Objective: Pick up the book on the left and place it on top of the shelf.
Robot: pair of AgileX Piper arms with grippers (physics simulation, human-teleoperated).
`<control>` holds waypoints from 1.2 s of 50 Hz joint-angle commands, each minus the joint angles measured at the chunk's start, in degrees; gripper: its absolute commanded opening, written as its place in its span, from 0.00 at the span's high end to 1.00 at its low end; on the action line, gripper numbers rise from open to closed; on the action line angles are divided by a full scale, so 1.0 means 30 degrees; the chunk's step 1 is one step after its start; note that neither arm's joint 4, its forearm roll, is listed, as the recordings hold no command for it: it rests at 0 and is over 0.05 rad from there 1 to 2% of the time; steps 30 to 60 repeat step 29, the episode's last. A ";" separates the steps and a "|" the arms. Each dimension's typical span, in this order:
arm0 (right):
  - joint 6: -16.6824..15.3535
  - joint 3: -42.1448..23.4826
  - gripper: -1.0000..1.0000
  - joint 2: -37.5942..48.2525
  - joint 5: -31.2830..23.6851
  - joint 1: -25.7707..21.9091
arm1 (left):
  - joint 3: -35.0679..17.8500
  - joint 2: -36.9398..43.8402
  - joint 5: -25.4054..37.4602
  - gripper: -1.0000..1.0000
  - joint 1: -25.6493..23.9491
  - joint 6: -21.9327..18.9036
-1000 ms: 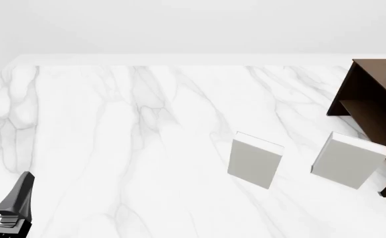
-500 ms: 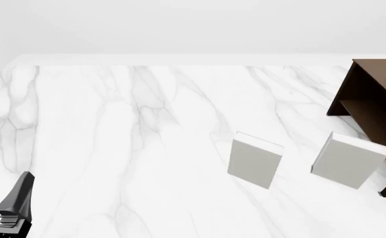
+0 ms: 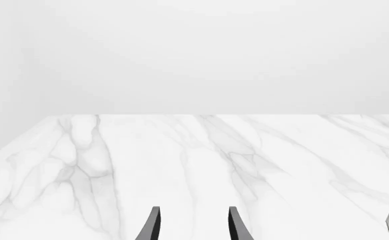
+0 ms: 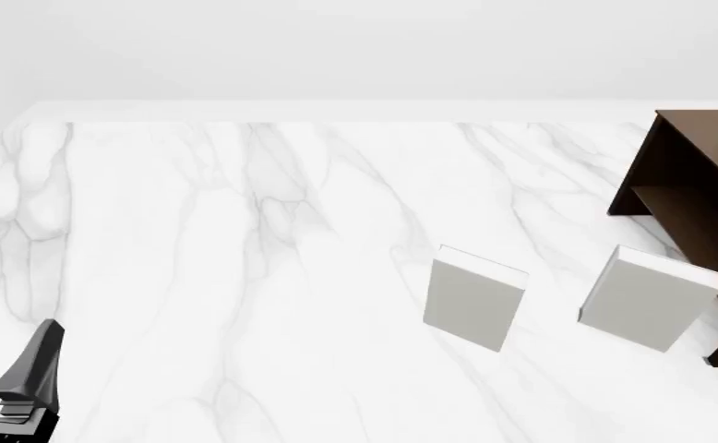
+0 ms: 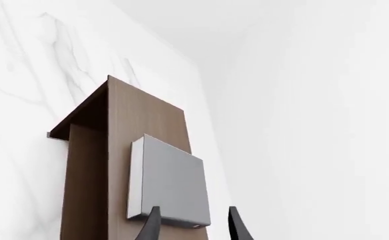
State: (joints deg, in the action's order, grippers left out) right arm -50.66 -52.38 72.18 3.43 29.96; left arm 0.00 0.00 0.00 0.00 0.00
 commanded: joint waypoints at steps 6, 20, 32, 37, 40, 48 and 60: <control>0.0894 0.0092 0.00 -0.1538 -0.0327 -0.0863 | 0.0000 0.0000 0.0000 0.00 0.0000 0.0000; 0.2398 0.0722 0.00 -0.3720 -0.0739 -0.1354 | 0.0000 0.0000 0.0000 0.00 0.0000 0.0000; 0.3319 0.1230 0.00 -0.5295 -0.1102 -0.1969 | 0.0000 0.0000 0.0000 0.00 0.0000 0.0000; 0.3319 0.1230 0.00 -0.5295 -0.1102 -0.1969 | 0.0000 0.0000 0.0000 0.00 0.0000 0.0000; 0.3319 0.1230 0.00 -0.5295 -0.1102 -0.1969 | 0.0000 0.0000 0.0000 0.00 0.0000 0.0000; 0.3319 0.1230 0.00 -0.5295 -0.1102 -0.1969 | 0.0000 0.0000 0.0000 0.00 0.0000 0.0000; 0.3319 0.1230 0.00 -0.5295 -0.1102 -0.1969 | 0.0000 0.0000 0.0000 0.00 0.0000 0.0000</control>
